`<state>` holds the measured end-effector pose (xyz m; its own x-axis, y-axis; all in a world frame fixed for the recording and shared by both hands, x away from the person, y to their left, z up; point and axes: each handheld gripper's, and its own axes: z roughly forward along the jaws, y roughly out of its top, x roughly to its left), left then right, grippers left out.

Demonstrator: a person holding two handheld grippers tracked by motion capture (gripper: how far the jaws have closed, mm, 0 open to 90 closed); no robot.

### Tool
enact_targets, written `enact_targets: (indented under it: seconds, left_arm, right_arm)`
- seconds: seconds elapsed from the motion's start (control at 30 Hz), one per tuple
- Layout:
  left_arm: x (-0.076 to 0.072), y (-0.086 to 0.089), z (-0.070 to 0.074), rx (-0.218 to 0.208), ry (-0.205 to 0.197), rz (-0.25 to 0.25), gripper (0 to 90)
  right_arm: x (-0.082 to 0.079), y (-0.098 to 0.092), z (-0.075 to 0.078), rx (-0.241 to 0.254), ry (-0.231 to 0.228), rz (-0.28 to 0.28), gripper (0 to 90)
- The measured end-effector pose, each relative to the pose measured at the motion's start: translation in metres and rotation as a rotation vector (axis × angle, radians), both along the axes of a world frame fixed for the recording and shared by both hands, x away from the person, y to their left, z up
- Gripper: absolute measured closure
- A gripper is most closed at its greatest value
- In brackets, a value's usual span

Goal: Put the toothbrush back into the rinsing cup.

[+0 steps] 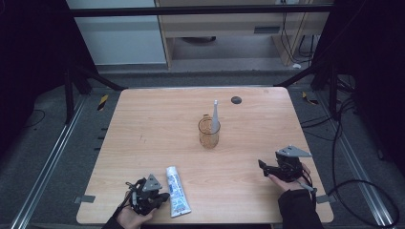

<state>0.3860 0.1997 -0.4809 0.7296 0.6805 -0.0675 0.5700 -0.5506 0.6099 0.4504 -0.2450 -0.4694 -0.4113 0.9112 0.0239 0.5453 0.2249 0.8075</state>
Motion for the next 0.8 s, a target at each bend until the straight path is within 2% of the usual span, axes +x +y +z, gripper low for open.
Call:
enact_targets:
  seconds: [0.33,0.8]
  left_arm:
    - [0.003,-0.021,-0.002,0.008,-0.028,-0.042,89.7]
    - [0.016,-0.036,-0.004,-0.007,-0.033,-0.045,89.7]
  right_arm:
    - [0.002,-0.003,-0.004,-0.004,0.014,-0.018,22.3]
    - [0.004,-0.004,-0.006,-0.011,0.015,-0.024,21.6]
